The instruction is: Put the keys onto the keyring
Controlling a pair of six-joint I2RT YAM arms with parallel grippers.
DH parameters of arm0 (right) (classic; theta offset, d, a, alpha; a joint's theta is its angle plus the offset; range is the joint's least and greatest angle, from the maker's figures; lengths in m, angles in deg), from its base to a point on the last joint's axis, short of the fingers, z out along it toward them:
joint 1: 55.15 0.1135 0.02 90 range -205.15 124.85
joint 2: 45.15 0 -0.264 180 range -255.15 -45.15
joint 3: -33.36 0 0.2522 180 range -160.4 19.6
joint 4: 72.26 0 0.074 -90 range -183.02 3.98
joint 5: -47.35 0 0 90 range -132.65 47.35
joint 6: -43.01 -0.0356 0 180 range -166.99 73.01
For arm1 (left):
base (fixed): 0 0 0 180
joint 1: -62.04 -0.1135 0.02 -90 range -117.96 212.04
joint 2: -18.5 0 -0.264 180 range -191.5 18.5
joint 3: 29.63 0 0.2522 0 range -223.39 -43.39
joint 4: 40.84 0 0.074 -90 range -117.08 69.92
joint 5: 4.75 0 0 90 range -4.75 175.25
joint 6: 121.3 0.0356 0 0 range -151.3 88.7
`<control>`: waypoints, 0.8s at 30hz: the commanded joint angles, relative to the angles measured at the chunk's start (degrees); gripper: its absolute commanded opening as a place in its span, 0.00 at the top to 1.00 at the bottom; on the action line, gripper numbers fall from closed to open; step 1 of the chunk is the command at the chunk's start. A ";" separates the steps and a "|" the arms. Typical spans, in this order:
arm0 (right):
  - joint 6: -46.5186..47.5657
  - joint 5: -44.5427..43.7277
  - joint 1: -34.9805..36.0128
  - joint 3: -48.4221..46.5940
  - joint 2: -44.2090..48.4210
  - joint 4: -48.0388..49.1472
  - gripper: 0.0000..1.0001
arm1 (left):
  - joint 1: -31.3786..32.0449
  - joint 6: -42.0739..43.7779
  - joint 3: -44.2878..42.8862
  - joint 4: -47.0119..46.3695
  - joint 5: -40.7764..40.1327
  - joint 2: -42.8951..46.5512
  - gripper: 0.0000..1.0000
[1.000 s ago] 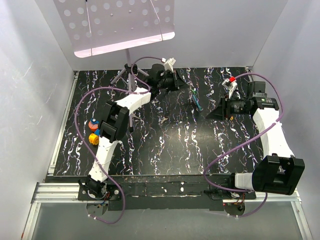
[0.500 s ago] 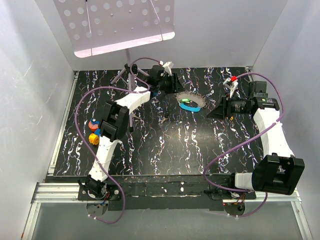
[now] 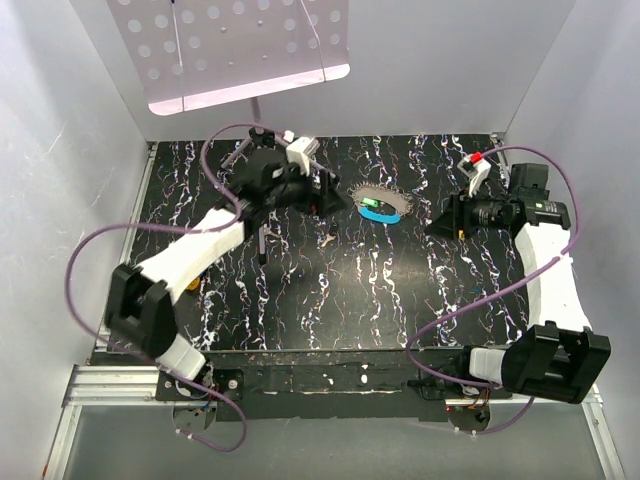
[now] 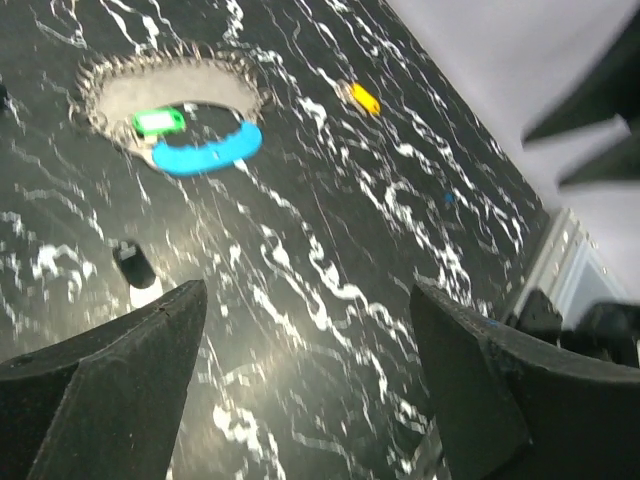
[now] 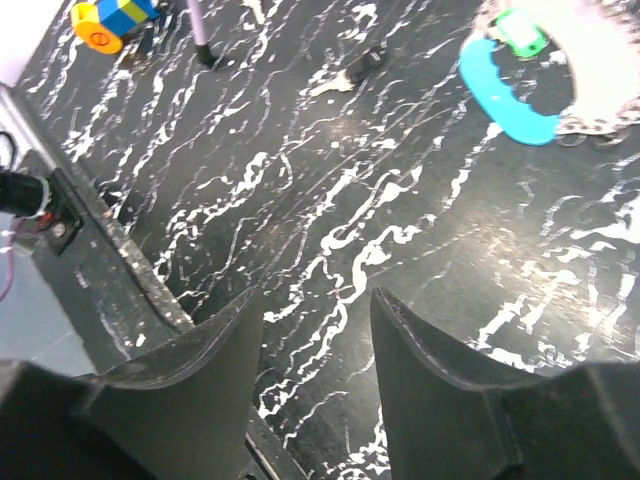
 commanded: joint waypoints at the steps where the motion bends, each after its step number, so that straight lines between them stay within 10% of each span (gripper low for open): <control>1: -0.58 -2.48 -2.90 -3.55 3.29 -0.15 0.43 | 0.13 3.56 15.10 -3.18 -3.66 16.93 0.12; 13: -2.68 -3.00 -6.68 -5.49 9.71 -0.59 0.29 | -15.68 3.74 25.85 8.86 -0.50 37.89 0.02; 24: -20.53 -7.41 -10.28 0.92 17.80 8.38 0.32 | -16.04 7.52 33.67 16.86 -19.13 51.95 0.02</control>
